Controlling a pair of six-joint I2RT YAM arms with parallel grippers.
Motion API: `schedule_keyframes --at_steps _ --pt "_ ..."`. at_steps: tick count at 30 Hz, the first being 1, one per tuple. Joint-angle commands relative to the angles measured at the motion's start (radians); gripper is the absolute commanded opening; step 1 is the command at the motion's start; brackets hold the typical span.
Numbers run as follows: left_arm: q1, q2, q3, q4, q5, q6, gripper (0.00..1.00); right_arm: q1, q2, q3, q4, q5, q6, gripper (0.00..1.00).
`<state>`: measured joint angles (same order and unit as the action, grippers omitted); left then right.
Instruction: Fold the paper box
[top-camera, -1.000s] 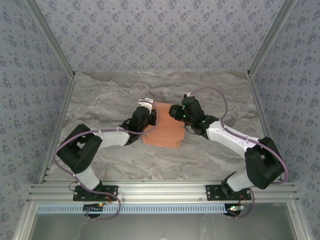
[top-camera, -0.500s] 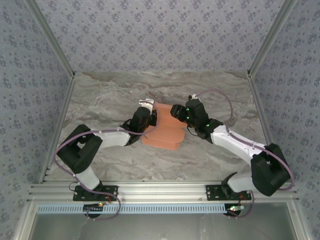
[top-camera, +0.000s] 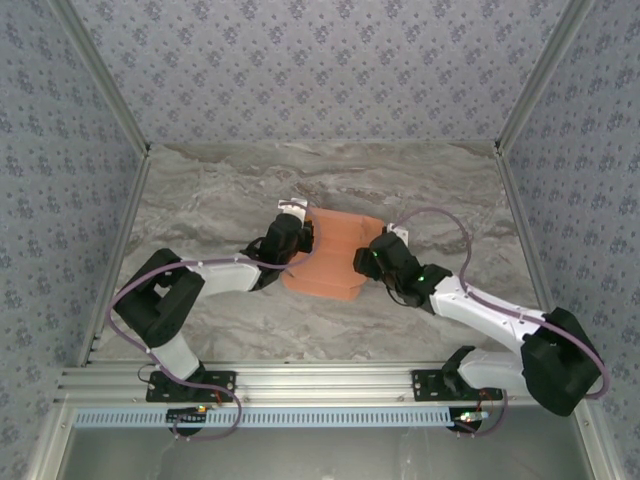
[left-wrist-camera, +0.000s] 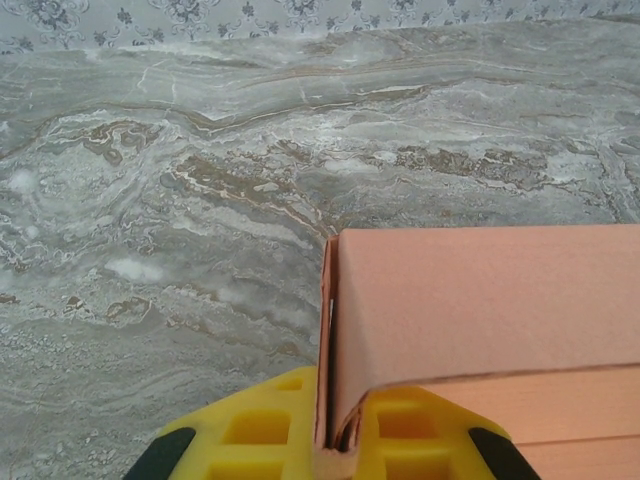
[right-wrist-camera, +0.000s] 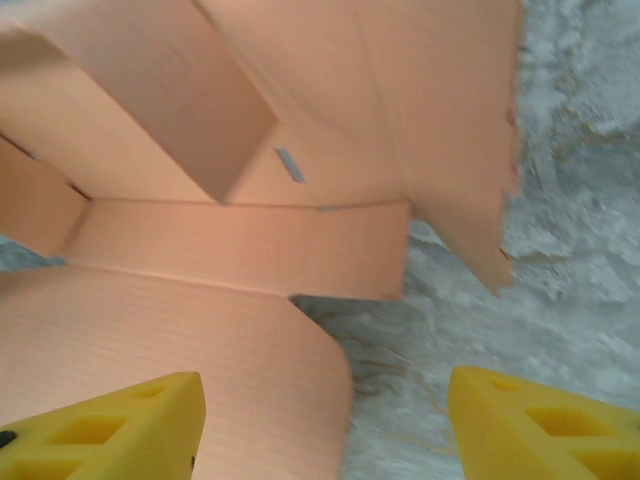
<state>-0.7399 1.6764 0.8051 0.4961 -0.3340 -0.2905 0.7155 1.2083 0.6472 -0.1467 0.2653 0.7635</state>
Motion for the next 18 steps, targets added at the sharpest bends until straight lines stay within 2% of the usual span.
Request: schedule_keyframes --at_steps 1,7,18 --pt "-0.002 -0.047 0.034 0.003 -0.007 -0.018 0.03 -0.014 0.039 0.004 0.039 0.009 0.014 0.68" --pt "-0.002 -0.060 0.031 0.001 -0.010 -0.013 0.03 -0.063 0.123 0.008 0.151 -0.071 0.032 0.69" --pt "-0.002 -0.057 0.029 0.008 -0.008 -0.017 0.03 -0.083 0.180 0.019 0.272 -0.114 0.023 0.67"
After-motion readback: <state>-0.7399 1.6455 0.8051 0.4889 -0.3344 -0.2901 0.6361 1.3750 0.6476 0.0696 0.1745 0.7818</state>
